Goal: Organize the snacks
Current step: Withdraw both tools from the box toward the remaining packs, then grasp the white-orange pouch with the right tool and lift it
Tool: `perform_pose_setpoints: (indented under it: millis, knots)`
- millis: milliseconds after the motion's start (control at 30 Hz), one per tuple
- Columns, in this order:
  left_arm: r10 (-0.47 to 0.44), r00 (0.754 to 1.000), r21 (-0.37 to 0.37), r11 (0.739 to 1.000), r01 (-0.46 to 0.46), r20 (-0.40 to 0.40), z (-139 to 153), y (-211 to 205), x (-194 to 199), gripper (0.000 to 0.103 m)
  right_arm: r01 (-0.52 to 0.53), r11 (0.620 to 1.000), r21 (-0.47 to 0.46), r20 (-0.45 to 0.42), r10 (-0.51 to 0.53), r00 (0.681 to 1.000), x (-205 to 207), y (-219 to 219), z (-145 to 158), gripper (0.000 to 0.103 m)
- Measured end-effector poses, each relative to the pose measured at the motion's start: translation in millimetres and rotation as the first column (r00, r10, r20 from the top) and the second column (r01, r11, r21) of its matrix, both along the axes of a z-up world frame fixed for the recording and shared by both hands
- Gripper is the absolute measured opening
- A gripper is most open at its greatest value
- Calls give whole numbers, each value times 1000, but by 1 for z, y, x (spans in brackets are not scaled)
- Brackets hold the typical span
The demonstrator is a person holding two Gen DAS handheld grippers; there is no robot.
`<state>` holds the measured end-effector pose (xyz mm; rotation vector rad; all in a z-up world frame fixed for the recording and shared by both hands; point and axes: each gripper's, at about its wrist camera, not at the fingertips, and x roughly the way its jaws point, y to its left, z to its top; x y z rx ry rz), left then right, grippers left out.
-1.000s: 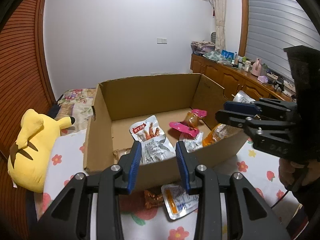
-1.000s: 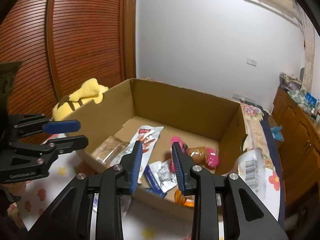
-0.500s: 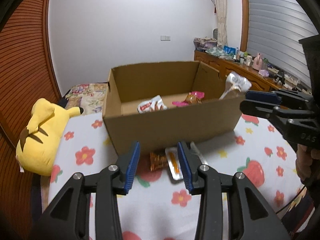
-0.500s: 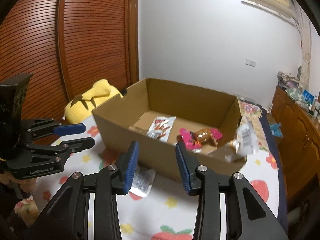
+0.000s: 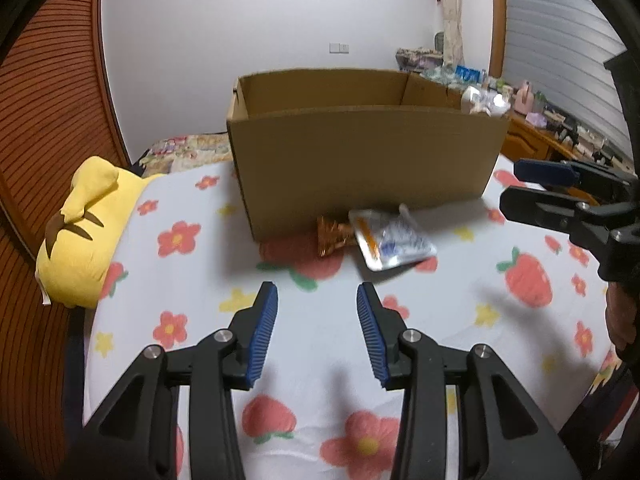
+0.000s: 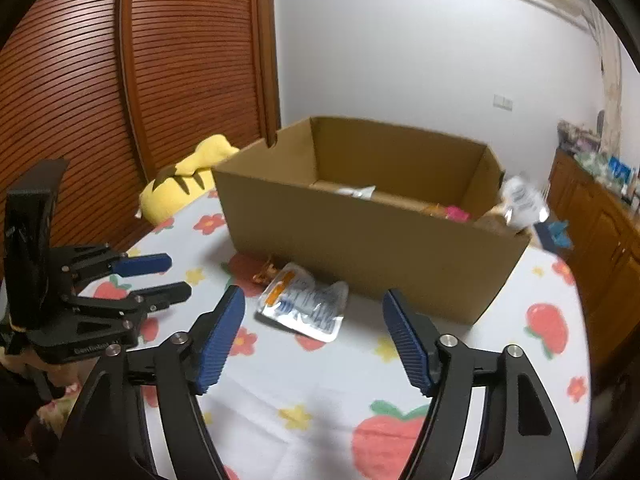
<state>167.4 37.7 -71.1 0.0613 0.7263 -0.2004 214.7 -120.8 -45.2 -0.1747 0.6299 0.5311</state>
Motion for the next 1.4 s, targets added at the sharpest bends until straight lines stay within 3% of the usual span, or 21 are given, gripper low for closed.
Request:
perform_pose_setpoints:
  millis: [267,733,1233,1400]
  knots:
    - [14,999,-6,1000,-14,-32,-14,11,-6,42,1,1000,-27,-66,-3,998,21,16,-29,81]
    - [27,999,-23,999,-28,-25,-10,21,-14,42,-2,998,-70,-167,-9,986,73,39,-66,81]
    - [28,999,-34,999,-29,-38,-14,20,-16,43,-11,996,-91,-219,-9,976,91,43,-80,84]
    - [27,999,-38,999,-29,-41,-15,21,-18,43,-46,991,-125,-217,18,976,82,47,-80,73]
